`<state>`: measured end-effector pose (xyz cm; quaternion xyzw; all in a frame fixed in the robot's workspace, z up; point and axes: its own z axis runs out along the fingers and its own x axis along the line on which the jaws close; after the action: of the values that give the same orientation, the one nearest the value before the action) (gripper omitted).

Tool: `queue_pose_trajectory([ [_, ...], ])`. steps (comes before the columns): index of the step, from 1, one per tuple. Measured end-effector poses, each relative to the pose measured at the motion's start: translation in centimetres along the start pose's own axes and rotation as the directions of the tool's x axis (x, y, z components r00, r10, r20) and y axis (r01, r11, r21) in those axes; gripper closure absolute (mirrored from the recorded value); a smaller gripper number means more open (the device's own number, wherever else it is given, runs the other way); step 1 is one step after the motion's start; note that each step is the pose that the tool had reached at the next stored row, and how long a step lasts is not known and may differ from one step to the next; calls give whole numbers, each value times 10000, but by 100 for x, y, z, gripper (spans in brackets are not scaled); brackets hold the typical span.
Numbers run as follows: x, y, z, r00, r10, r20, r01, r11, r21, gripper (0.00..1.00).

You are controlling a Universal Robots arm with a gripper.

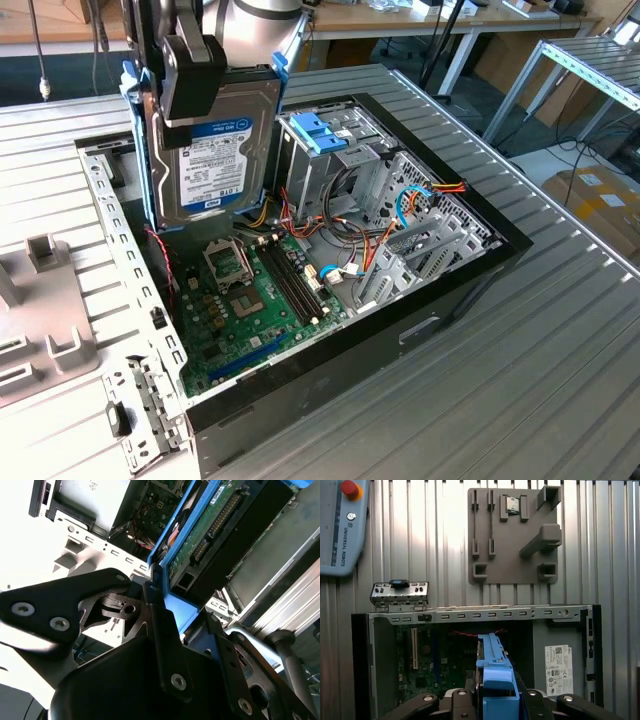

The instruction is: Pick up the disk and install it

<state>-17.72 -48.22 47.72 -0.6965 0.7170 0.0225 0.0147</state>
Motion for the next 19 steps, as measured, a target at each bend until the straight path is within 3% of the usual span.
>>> queue_pose_trajectory([
  [19, 45, -87, 17, 10000, 0, -1, 0, 10000, 0, 63],
])
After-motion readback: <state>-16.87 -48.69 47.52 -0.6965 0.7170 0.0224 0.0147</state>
